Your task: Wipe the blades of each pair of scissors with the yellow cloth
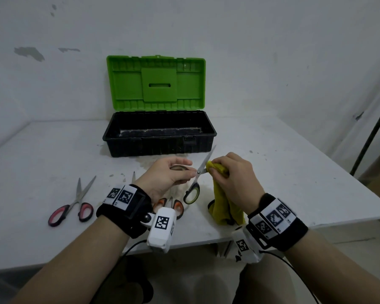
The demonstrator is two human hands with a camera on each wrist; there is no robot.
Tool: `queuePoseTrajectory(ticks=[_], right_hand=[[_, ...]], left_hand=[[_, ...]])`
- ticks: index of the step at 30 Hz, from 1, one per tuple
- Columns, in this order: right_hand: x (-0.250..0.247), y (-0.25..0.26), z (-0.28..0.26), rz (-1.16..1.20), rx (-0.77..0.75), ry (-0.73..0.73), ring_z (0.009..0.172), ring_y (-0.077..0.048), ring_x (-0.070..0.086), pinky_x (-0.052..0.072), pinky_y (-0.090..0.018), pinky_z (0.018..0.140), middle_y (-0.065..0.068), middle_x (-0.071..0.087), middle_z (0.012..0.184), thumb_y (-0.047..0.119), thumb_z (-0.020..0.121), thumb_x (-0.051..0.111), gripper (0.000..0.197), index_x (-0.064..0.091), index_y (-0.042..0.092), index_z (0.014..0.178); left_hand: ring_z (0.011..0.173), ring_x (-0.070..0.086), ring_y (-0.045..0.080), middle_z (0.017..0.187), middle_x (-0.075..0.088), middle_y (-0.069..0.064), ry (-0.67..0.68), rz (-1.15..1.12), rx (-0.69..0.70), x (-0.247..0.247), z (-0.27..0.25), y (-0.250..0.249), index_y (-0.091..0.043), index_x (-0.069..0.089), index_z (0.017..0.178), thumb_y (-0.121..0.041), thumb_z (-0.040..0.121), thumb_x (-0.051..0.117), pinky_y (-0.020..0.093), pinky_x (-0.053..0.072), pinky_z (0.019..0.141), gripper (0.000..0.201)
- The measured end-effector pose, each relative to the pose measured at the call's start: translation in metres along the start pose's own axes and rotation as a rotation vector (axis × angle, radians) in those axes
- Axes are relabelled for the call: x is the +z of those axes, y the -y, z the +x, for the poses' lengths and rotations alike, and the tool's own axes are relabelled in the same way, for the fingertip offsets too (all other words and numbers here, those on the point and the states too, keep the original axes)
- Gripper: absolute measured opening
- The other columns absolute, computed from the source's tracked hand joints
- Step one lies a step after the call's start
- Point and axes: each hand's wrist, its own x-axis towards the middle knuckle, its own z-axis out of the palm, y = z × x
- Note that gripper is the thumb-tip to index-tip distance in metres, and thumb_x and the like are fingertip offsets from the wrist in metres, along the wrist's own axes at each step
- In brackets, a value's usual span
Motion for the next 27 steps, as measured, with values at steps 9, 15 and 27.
queuePoseTrajectory(ticks=[9,15,27], right_hand=[[-0.003,0.003,0.001,-0.007,0.008,-0.039,0.079,-0.009,0.050,0.033,-0.005,0.068,0.007,0.053,0.089,0.024,0.090,0.064,0.013,0.070,0.019,0.101],[-0.001,0.004,-0.003,-0.007,0.020,0.004,0.081,-0.008,0.050,0.035,-0.008,0.069,0.009,0.052,0.090,0.027,0.091,0.062,0.015,0.069,0.021,0.103],[-0.001,0.009,-0.005,0.011,-0.011,0.019,0.081,-0.007,0.050,0.038,-0.010,0.072,0.010,0.052,0.091,0.028,0.090,0.064,0.018,0.069,0.021,0.106]], left_hand=[[0.084,0.073,0.023,0.115,0.071,0.015,0.142,-0.356,-0.173,-0.003,-0.002,0.000,-0.007,0.050,0.127,0.010,0.090,0.061,0.040,0.062,0.076,0.043],[0.082,0.073,0.018,0.100,0.072,0.016,0.090,-0.147,-0.168,0.003,-0.003,-0.001,0.001,0.064,0.109,0.012,0.092,0.057,0.023,0.060,0.070,0.021],[0.085,0.076,0.028,0.103,0.071,0.015,0.032,-0.079,-0.056,0.009,-0.006,-0.009,-0.008,0.065,0.110,-0.002,0.092,0.065,0.033,0.062,0.068,0.019]])
